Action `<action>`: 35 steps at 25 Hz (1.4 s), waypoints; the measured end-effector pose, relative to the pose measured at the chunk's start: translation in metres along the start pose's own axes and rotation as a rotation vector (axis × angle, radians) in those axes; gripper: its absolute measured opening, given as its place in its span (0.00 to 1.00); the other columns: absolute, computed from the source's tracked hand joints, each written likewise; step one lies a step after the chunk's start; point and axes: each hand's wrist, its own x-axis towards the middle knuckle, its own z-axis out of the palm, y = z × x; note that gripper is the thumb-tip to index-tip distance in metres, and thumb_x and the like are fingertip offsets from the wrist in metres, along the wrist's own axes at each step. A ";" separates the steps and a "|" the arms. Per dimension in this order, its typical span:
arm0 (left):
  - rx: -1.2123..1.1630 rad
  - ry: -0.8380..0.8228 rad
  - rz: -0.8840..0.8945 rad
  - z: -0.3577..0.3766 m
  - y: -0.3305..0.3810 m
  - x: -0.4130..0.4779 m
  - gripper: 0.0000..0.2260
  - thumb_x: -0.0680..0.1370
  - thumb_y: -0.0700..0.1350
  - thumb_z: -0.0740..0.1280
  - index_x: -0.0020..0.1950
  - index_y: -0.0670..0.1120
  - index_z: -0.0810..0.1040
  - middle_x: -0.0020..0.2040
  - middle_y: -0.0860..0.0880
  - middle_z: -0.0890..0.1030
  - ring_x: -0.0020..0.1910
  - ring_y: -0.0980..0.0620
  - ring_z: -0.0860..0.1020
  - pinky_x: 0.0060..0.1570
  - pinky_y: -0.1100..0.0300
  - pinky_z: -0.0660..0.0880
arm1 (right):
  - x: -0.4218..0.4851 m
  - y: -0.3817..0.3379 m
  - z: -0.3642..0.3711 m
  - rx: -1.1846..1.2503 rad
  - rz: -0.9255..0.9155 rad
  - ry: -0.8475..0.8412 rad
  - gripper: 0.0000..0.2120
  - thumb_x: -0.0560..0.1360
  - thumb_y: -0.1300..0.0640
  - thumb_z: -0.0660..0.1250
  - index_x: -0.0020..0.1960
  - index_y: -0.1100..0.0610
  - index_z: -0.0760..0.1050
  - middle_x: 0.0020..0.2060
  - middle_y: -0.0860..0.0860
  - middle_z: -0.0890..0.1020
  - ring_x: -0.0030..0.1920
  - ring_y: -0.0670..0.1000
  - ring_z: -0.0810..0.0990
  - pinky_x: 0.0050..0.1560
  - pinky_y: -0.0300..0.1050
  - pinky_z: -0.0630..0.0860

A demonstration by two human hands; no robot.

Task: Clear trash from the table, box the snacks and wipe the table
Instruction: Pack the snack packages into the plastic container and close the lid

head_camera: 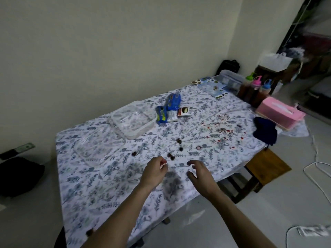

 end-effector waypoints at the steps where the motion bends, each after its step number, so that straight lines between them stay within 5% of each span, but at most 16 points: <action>1: 0.007 -0.001 0.007 0.006 0.008 0.007 0.10 0.80 0.45 0.61 0.59 0.43 0.75 0.57 0.46 0.76 0.56 0.48 0.76 0.56 0.53 0.75 | 0.004 0.008 -0.010 0.004 0.014 -0.004 0.19 0.80 0.53 0.60 0.69 0.55 0.64 0.68 0.54 0.68 0.61 0.55 0.75 0.57 0.51 0.74; 12: 0.120 -0.009 0.014 0.042 0.026 0.152 0.10 0.79 0.44 0.62 0.58 0.42 0.76 0.56 0.45 0.77 0.55 0.48 0.76 0.52 0.58 0.72 | 0.130 0.069 -0.069 -0.123 -0.068 -0.102 0.20 0.79 0.53 0.60 0.69 0.58 0.64 0.66 0.56 0.69 0.56 0.55 0.78 0.52 0.48 0.73; 18: 0.127 0.010 0.008 0.044 0.030 0.243 0.11 0.78 0.43 0.63 0.58 0.40 0.75 0.57 0.43 0.79 0.57 0.45 0.77 0.55 0.55 0.73 | 0.227 0.068 -0.090 -0.135 -0.173 -0.152 0.19 0.79 0.52 0.60 0.68 0.56 0.64 0.66 0.55 0.69 0.56 0.57 0.78 0.54 0.54 0.75; 26: 0.156 0.011 -0.132 0.061 0.023 0.297 0.13 0.78 0.44 0.62 0.62 0.43 0.74 0.61 0.44 0.77 0.59 0.48 0.76 0.56 0.58 0.72 | 0.318 0.098 -0.082 -0.165 -0.198 -0.277 0.21 0.79 0.53 0.60 0.69 0.58 0.63 0.65 0.56 0.69 0.58 0.56 0.76 0.52 0.46 0.72; 35: 0.231 0.084 -0.176 0.074 0.012 0.386 0.26 0.77 0.41 0.64 0.73 0.45 0.61 0.74 0.46 0.60 0.69 0.45 0.68 0.68 0.51 0.69 | 0.435 0.118 -0.052 -0.260 -0.353 -0.235 0.29 0.73 0.58 0.68 0.70 0.63 0.63 0.70 0.61 0.65 0.67 0.62 0.68 0.65 0.57 0.71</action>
